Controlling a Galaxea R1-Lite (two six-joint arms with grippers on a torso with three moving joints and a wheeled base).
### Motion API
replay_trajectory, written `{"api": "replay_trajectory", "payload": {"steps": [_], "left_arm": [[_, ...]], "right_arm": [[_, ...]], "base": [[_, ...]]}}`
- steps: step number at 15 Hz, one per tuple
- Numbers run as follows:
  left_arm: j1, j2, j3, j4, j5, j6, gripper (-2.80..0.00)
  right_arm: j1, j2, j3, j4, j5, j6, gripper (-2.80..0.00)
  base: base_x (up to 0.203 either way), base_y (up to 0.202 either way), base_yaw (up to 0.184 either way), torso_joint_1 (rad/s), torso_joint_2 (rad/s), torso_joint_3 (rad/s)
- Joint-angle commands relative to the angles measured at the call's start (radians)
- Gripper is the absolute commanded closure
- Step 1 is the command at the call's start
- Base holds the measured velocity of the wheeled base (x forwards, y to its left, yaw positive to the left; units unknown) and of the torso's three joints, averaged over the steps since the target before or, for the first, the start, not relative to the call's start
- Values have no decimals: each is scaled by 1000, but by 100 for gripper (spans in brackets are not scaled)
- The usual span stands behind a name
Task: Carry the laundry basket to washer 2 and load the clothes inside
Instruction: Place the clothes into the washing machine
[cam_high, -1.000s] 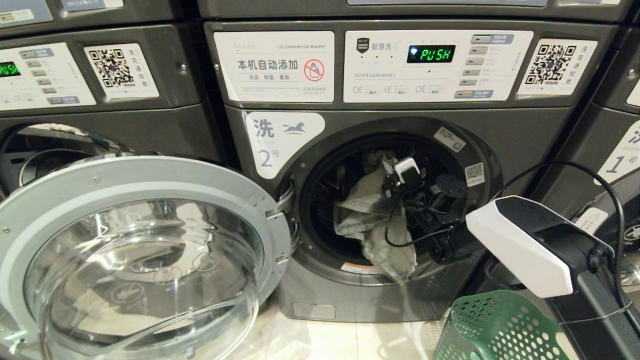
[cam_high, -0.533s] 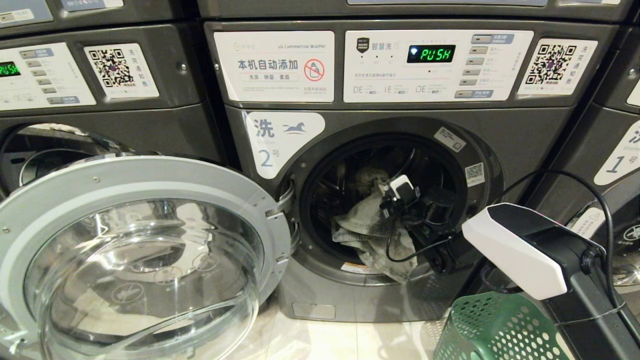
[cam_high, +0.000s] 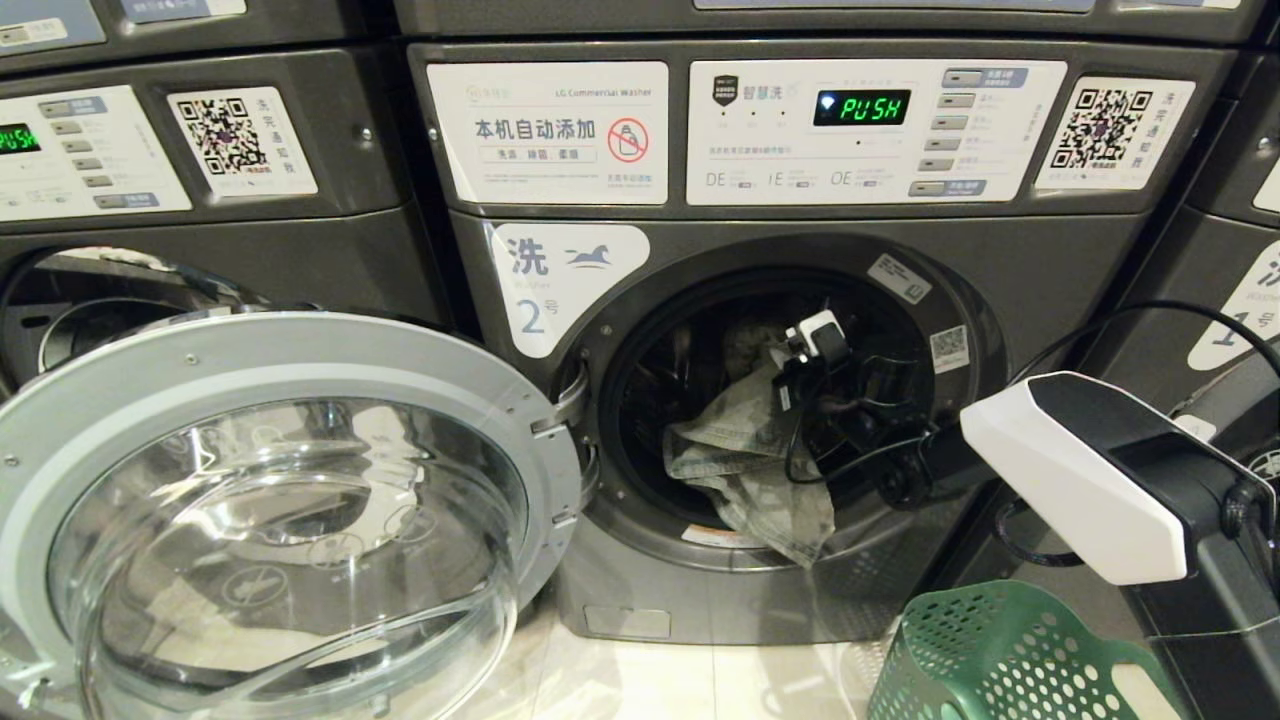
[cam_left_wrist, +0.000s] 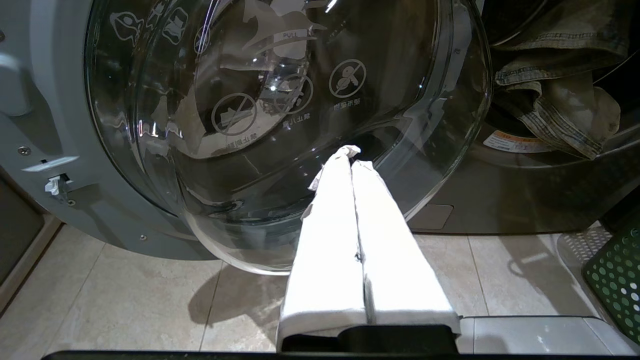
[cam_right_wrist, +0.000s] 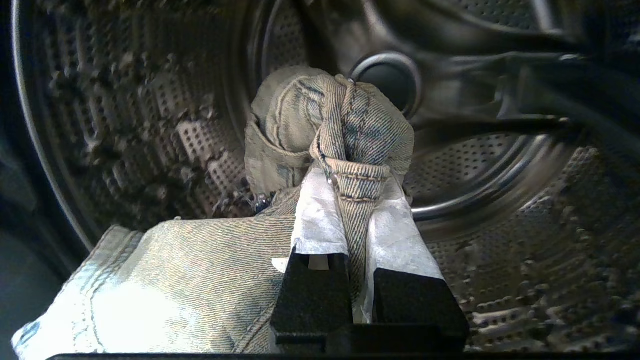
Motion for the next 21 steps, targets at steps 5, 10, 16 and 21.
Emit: {"api": "replay_trajectory", "payload": {"steps": [5, 10, 16, 21], "left_arm": [[0, 0, 0, 0, 0, 0, 0], [0, 0, 0, 0, 0, 0, 0], [0, 0, 0, 0, 0, 0, 0], [0, 0, 0, 0, 0, 0, 0]], "right_arm": [[3, -17, -144, 30, 3, 30, 0], [0, 33, -254, 30, 4, 27, 0], [2, 32, -107, 20, 13, 34, 0], [15, 51, -89, 15, 9, 27, 0]], "base": [[0, 0, 0, 0, 0, 0], [0, 0, 0, 0, 0, 0], [0, 0, 0, 0, 0, 0], [0, 0, 0, 0, 0, 0]]}}
